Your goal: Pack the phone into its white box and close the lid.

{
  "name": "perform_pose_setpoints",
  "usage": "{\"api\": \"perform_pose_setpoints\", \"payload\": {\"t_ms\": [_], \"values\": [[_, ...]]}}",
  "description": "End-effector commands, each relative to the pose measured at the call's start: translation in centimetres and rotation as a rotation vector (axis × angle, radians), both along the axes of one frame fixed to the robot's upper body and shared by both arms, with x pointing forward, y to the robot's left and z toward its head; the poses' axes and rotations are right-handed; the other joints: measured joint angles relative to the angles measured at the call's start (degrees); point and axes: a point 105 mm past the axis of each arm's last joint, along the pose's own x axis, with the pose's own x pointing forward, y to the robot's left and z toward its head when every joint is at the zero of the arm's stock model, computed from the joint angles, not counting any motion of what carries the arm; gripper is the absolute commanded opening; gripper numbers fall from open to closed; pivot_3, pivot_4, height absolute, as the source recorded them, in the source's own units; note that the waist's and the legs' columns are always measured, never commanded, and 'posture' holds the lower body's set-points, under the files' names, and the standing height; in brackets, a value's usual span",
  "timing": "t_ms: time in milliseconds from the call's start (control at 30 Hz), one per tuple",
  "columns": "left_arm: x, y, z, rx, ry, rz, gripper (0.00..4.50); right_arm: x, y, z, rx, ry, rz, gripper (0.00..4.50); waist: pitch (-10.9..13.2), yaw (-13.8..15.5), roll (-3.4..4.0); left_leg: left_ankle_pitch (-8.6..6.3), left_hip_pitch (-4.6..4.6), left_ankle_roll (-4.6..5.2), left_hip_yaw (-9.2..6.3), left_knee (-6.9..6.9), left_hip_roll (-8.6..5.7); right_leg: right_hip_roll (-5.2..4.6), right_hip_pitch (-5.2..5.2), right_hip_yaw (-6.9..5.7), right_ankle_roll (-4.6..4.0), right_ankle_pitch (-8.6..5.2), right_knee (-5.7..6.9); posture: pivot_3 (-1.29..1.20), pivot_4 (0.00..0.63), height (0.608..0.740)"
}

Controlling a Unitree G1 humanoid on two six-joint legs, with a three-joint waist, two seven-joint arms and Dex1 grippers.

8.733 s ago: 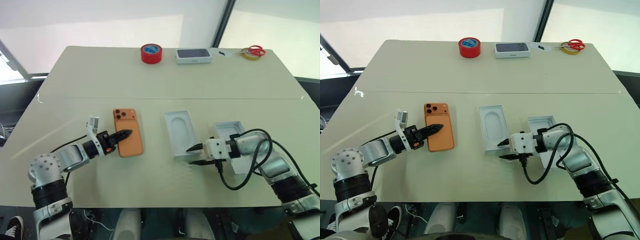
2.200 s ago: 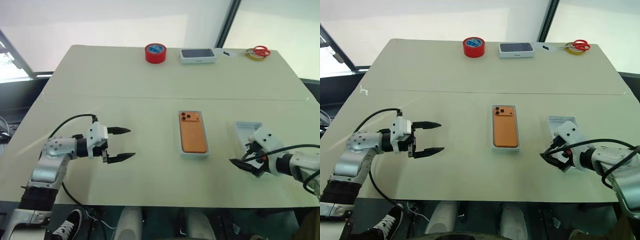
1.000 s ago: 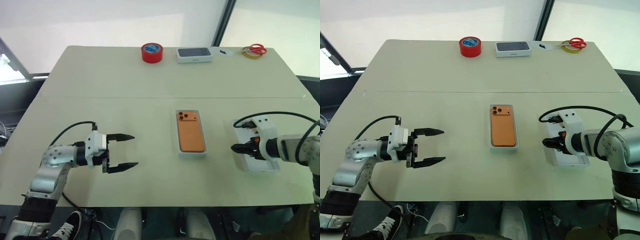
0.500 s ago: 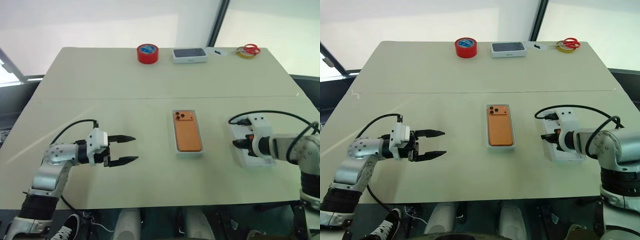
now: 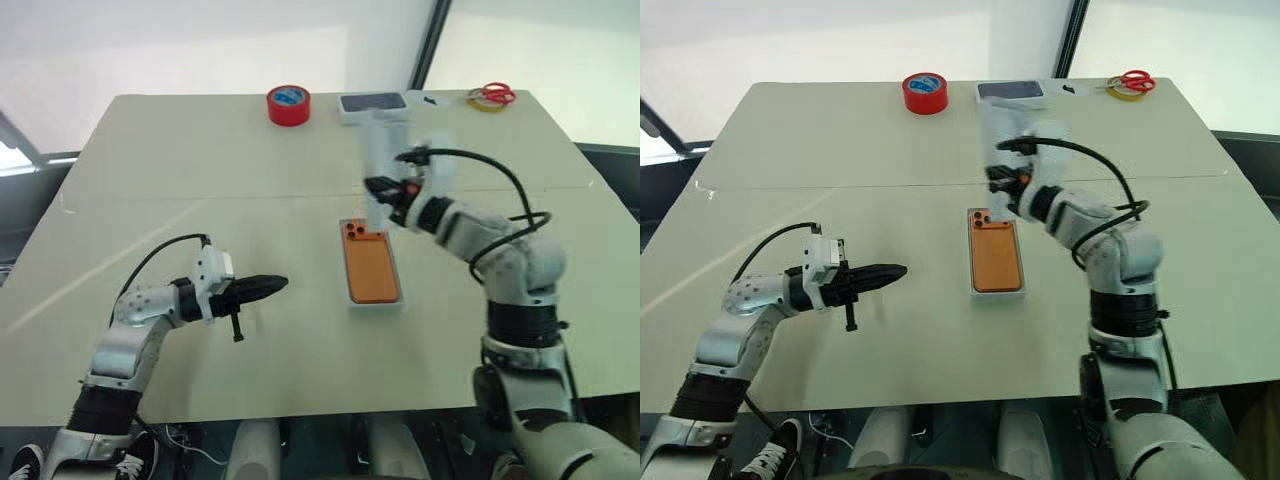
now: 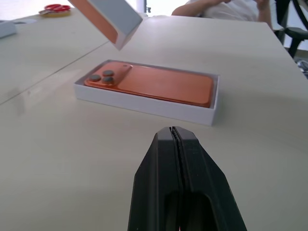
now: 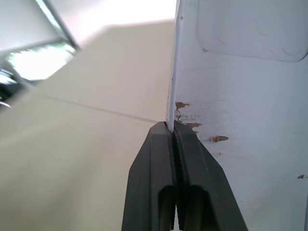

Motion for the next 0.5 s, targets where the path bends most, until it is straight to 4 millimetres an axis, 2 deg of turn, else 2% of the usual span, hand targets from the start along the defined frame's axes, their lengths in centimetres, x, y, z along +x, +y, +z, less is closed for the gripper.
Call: {"api": "perform_pose_setpoints", "payload": {"t_ms": [33,167,300,433,500], "values": [[-0.1,-0.2,1.1,-0.022,-0.04,0.026,0.03,-2.8,0.9,0.7,0.194,0.033,0.149,0.0,0.0,0.1,-0.08,0.0,0.01,0.0,-0.02,0.02,0.01,-0.01,0.03,0.0,0.0,0.0,0.0,0.0,0.15,0.74],[-0.2,-0.2,1.6,-0.052,-0.032,0.051,0.03,-5.6,2.0,-1.1,0.408,0.264,0.342,0.0,-0.1,-0.2,-0.12,-0.01,0.04,-0.01,-0.06,-0.03,0.08,-0.08,0.08,0.0,-0.02,0.01,-0.03,0.0,0.15,0.74],[0.0,-0.2,2.4,-0.085,-0.029,0.066,0.03,-8.2,3.0,-2.2,0.427,0.379,0.464,0.0,0.0,-0.4,-0.07,-0.01,0.06,-0.01,-0.03,-0.08,0.09,-0.07,0.03,0.0,-0.04,0.02,-0.02,0.0,0.15,0.74],[0.1,-0.1,3.8,-0.155,-0.017,0.075,0.03,-9.2,3.3,-2.6,0.561,0.562,0.54,0.0,0.0,-0.4,-0.08,-0.01,0.06,0.0,-0.03,-0.08,0.09,-0.06,0.02,0.0,-0.04,0.02,-0.03,0.0,0.15,0.74],[-0.1,-0.4,3.8,-0.158,-0.008,0.065,0.03,-9.7,3.6,-3.3,0.521,0.61,0.566,0.0,0.0,-0.3,-0.08,-0.01,0.06,0.0,-0.03,-0.05,0.08,-0.07,0.04,0.01,-0.04,0.02,-0.03,0.0,0.15,0.74]]}}
